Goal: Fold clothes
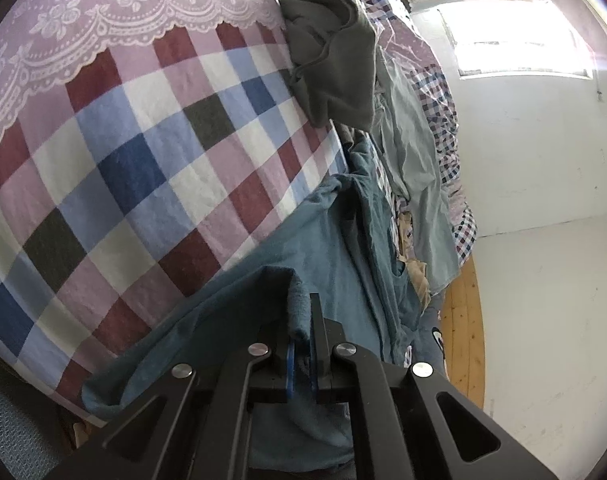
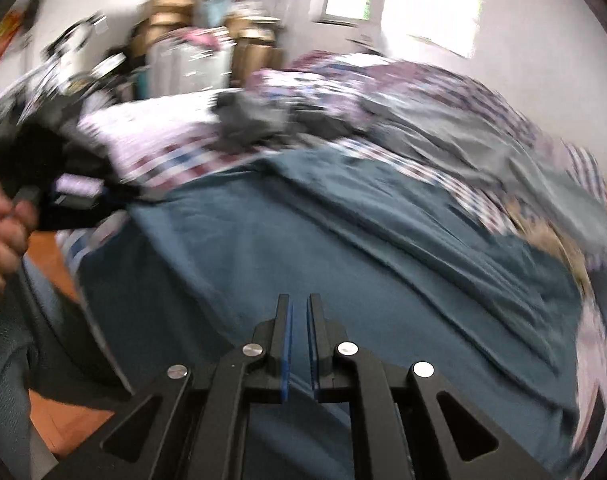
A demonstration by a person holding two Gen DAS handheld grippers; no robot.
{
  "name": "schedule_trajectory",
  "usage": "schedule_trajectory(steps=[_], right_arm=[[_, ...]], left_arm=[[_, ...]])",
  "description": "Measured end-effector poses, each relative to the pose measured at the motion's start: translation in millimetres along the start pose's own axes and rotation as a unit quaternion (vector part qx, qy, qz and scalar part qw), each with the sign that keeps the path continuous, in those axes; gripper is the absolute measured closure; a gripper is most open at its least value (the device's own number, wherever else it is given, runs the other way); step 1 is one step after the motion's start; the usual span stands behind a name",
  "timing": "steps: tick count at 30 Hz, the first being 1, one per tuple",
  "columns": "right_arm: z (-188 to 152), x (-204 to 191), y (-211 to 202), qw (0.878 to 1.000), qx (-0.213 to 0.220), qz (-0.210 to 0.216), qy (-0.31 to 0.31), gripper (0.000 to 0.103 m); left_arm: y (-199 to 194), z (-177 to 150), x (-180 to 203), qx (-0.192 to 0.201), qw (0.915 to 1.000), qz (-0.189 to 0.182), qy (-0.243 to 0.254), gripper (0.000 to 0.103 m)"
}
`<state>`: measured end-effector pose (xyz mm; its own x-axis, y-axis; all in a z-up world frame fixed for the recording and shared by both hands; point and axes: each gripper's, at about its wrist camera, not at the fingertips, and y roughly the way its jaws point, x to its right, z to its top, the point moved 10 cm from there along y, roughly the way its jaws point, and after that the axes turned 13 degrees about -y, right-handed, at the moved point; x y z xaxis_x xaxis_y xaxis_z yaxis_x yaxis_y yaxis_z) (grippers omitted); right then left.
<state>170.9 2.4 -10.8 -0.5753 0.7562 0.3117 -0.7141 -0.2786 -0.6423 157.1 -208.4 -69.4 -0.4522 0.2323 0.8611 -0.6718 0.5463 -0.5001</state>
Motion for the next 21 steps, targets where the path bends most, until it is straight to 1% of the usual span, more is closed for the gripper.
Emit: schedule_trajectory(steps=[3, 4, 6, 7, 9, 10, 11, 13, 16, 17, 19, 21], right_arm=[[-28, 55, -11, 0.995, -0.022, -0.033, 0.089, 0.097], [-40, 75, -17, 0.991, -0.028, -0.046, 0.122, 0.097], [-65, 115, -33, 0.978, -0.036, -0.071, 0.192, 0.097], [-78, 134, -41, 0.969, -0.041, -0.084, 0.227, 0.097], [-102, 167, -58, 0.950, -0.046, -0.108, 0.288, 0.090], [-116, 184, -68, 0.937, -0.049, -0.120, 0.324, 0.080], [-129, 197, -77, 0.924, -0.051, -0.125, 0.358, 0.075], [-156, 217, -95, 0.895, -0.052, -0.128, 0.425, 0.071], [-188, 231, -112, 0.854, -0.051, -0.104, 0.507, 0.070], [-194, 231, -116, 0.846, -0.051, -0.094, 0.523, 0.070], [-203, 229, -121, 0.834, -0.051, -0.074, 0.545, 0.070], [-206, 227, -119, 0.827, -0.057, -0.065, 0.555, 0.070]], left_arm=[[-2, 1, -1, 0.002, 1.0000, -0.003, -0.005, 0.100], [-2, 2, -1, 0.003, 1.0000, -0.004, -0.007, 0.100], [-3, 2, -1, 0.006, 0.9999, -0.003, -0.009, 0.100], [-3, 2, -1, 0.008, 0.9999, -0.002, -0.009, 0.100], [-2, 2, -1, 0.008, 0.9999, -0.002, -0.011, 0.100], [-1, 1, -1, 0.008, 0.9999, -0.002, -0.012, 0.100], [-1, 1, -1, 0.008, 0.9999, -0.002, -0.013, 0.100], [0, 0, -1, 0.007, 0.9998, -0.002, -0.016, 0.100], [2, 0, -2, 0.006, 0.9998, -0.002, -0.019, 0.100], [2, -1, -2, 0.005, 0.9998, -0.002, -0.020, 0.100], [3, -1, -2, 0.004, 0.9998, -0.003, -0.021, 0.100], [4, -2, -1, 0.001, 0.9997, -0.004, -0.022, 0.100]])
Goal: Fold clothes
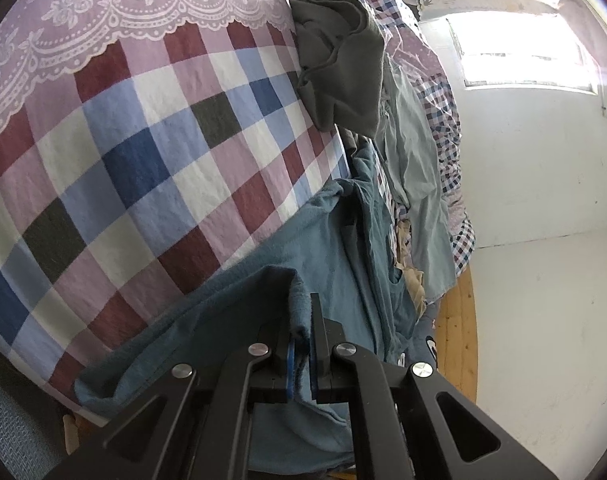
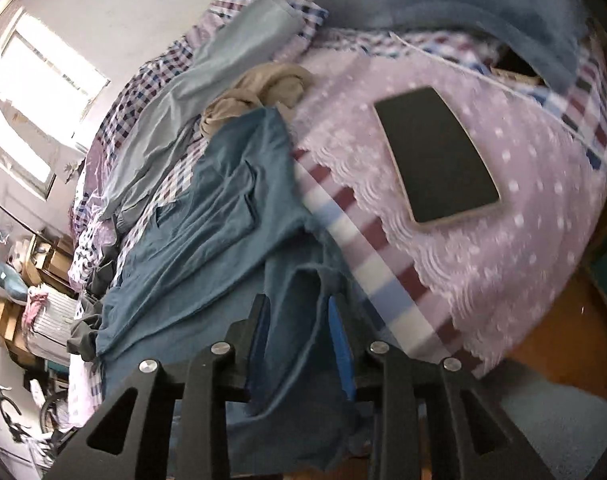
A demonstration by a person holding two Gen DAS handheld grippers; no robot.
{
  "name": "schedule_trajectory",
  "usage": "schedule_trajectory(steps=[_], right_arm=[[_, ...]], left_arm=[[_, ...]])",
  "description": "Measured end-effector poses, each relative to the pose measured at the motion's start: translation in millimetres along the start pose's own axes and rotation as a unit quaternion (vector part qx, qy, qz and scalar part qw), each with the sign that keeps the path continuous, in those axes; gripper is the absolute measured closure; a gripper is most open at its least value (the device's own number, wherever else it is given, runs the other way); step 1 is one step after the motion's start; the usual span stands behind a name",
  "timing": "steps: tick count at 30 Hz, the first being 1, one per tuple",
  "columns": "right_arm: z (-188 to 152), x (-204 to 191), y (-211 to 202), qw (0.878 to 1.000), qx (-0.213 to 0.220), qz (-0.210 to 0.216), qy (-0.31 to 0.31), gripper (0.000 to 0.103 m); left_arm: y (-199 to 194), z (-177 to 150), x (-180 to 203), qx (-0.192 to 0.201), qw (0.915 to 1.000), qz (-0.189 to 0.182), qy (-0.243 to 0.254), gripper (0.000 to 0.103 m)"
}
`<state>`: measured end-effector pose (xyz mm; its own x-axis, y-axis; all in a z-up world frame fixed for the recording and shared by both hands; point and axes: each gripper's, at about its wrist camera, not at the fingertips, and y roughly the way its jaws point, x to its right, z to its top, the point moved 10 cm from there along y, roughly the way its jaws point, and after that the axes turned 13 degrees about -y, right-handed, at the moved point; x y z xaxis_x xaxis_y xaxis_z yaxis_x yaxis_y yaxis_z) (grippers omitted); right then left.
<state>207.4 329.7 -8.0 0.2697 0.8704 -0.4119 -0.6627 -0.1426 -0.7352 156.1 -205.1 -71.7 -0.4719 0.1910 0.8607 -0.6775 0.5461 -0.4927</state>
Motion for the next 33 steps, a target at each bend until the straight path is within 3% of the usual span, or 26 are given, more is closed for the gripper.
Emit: schedule_trajectory(steps=[5, 13, 22, 30, 33], right_arm=[[0, -4, 11, 1.000, -0.021, -0.012, 0.000, 0.070], [14, -25, 26, 0.994, -0.065, -0.058, -0.069, 0.070], [19, -58, 42, 0.988, -0.085, -0.060, -0.111, 0.070], [26, -61, 71, 0.992, -0.096, -0.035, -0.069, 0.070], [20, -52, 74, 0.991, -0.107, -0.055, -0.057, 0.070]], left_arm=[[4, -3, 3, -0.005, 1.0000, 0.000, 0.003, 0.100], [3, -2, 2, -0.007, 1.0000, -0.002, 0.001, 0.100], [1, -2, 1, -0.008, 1.0000, -0.002, 0.000, 0.100], [1, -2, 1, -0.008, 1.0000, -0.001, 0.002, 0.100], [2, -2, 2, -0.007, 1.0000, -0.001, 0.001, 0.100]])
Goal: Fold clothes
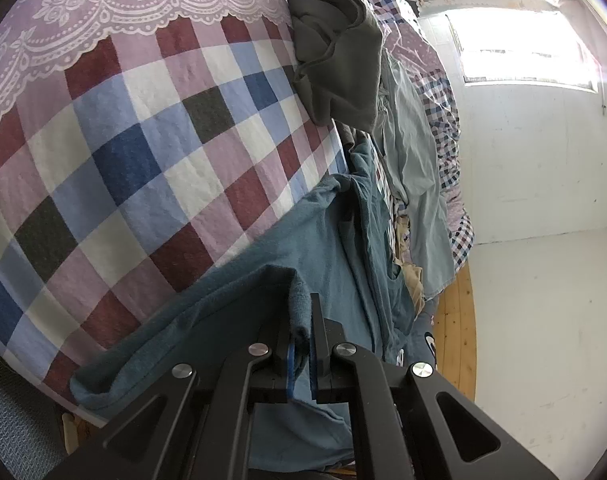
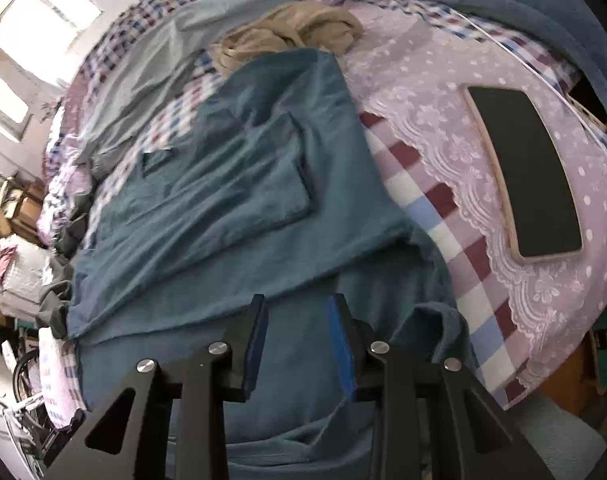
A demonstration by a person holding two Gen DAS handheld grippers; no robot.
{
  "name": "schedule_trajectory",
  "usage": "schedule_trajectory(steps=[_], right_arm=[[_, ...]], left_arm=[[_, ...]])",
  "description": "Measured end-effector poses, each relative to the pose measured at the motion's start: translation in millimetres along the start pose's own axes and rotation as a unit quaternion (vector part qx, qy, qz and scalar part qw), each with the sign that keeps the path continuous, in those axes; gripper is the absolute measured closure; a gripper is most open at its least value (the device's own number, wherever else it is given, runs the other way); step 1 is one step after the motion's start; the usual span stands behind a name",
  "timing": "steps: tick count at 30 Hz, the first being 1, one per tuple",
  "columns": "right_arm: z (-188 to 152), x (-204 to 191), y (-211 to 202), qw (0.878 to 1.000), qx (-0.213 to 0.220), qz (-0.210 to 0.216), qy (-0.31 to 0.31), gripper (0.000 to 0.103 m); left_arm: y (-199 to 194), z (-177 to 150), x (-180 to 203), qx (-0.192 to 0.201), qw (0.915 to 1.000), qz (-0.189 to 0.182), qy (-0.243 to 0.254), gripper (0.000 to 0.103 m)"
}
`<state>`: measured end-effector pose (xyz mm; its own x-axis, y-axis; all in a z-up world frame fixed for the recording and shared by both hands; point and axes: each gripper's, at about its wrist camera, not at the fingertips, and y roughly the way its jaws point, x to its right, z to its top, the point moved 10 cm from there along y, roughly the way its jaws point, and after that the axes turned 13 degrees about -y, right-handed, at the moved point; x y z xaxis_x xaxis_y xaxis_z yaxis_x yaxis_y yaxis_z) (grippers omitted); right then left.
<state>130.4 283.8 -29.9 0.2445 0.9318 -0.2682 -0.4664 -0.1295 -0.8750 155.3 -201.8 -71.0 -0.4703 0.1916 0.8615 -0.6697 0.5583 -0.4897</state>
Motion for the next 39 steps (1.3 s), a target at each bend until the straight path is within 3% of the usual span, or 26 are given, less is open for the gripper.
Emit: schedule_trajectory(steps=[7, 15, 21, 27, 30, 39], right_arm=[[-34, 42, -22, 0.999, -0.012, -0.037, 0.033, 0.070], [-64, 78, -38, 0.997, -0.015, -0.038, 0.070, 0.070], [-56, 85, -50, 0.996, 0.026, -0.021, 0.078, 0.070], [-41, 80, -52, 0.997, 0.058, 0.000, 0.042, 0.070], [-37, 73, -46, 0.998, 0.060, 0.004, 0.027, 0.070], [-39, 79, -31, 0.998, 0.041, -0.035, 0.012, 0.070]], left_arm=[[-1, 0, -2, 0.000, 1.0000, 0.004, -0.001, 0.100], [0, -2, -5, -0.004, 0.9999, 0.013, 0.000, 0.100], [1, -3, -6, -0.005, 0.9998, 0.019, 0.005, 0.100], [-2, -2, -8, -0.001, 0.9997, 0.022, 0.007, 0.100], [-2, -1, -9, 0.000, 0.9996, 0.026, 0.010, 0.100], [-1, 0, -11, 0.007, 0.9993, 0.034, 0.014, 0.100]])
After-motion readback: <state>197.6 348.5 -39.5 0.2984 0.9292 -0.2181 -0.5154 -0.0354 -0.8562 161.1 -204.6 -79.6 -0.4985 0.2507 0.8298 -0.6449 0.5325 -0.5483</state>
